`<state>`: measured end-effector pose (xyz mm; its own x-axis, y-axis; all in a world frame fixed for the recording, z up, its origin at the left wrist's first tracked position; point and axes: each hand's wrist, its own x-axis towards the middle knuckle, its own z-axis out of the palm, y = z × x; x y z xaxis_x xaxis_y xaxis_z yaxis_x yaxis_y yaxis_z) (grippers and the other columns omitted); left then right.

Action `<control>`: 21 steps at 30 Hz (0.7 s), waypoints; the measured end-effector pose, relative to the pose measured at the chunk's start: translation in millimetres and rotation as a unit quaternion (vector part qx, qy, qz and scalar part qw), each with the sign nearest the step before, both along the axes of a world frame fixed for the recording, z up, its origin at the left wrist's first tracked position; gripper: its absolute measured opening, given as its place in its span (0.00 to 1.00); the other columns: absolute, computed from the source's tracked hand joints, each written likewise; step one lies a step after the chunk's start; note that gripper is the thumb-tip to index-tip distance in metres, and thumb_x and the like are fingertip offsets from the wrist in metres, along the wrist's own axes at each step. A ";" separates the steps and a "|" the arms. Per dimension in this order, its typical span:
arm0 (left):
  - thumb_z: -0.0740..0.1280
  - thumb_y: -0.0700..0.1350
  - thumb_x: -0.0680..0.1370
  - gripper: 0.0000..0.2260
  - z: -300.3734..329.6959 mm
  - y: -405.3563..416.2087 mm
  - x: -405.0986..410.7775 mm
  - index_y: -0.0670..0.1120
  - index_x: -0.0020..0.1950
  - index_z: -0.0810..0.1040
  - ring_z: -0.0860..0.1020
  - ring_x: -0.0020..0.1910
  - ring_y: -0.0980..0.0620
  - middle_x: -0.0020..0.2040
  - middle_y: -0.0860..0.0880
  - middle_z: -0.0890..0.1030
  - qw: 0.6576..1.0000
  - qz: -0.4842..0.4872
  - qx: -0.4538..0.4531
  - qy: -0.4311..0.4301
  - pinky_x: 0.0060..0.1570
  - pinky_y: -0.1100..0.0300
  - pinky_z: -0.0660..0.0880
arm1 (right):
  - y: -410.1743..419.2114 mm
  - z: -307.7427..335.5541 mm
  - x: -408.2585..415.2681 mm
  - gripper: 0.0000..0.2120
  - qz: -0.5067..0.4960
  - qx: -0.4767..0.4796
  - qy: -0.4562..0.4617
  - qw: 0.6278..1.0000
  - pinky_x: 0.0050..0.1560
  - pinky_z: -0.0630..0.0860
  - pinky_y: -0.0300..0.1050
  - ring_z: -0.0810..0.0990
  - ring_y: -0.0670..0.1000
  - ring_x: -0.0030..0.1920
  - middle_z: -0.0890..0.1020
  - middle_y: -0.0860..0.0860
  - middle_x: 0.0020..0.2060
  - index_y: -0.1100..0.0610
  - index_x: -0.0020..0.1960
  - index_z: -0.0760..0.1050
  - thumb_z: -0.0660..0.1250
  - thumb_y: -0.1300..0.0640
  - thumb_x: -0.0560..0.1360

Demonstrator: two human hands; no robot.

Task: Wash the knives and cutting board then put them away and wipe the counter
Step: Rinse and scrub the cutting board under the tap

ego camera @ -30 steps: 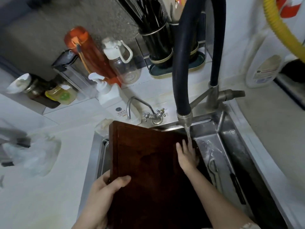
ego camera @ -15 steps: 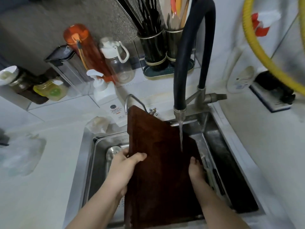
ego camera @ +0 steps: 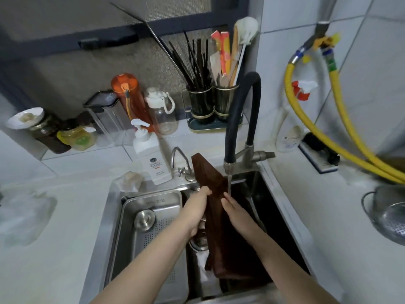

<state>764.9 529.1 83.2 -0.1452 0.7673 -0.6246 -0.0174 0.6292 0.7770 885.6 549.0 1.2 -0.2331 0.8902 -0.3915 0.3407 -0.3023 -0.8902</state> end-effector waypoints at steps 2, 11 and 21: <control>0.55 0.50 0.79 0.14 3.9 0.6 2.2 0.47 0.41 0.76 0.73 0.23 0.53 0.29 0.49 0.76 1.000 -0.023 0.009 -0.015 0.26 0.65 0.70 | -0.6 21.4 8.6 0.27 0.015 -0.017 -0.003 1.000 0.64 0.57 0.38 0.65 0.49 0.71 0.66 0.48 0.71 0.48 0.74 0.61 0.56 0.41 0.78; 0.58 0.47 0.82 0.12 10.3 1.3 -0.9 0.40 0.50 0.76 0.78 0.28 0.53 0.35 0.46 0.79 0.983 -0.128 0.104 0.078 0.27 0.62 0.76 | -23.9 75.4 4.8 0.37 0.123 0.049 -0.122 0.984 0.55 0.74 0.41 0.77 0.47 0.56 0.78 0.47 0.57 0.48 0.71 0.60 0.72 0.48 0.66; 0.66 0.45 0.74 0.28 8.3 34.6 -47.7 0.53 0.73 0.62 0.55 0.76 0.45 0.75 0.50 0.62 0.534 -0.484 0.355 0.596 0.75 0.49 0.50 | -47.8 88.1 -10.1 0.23 0.094 0.106 -0.217 0.966 0.36 0.68 0.36 0.74 0.45 0.40 0.75 0.45 0.41 0.50 0.63 0.68 0.67 0.55 0.69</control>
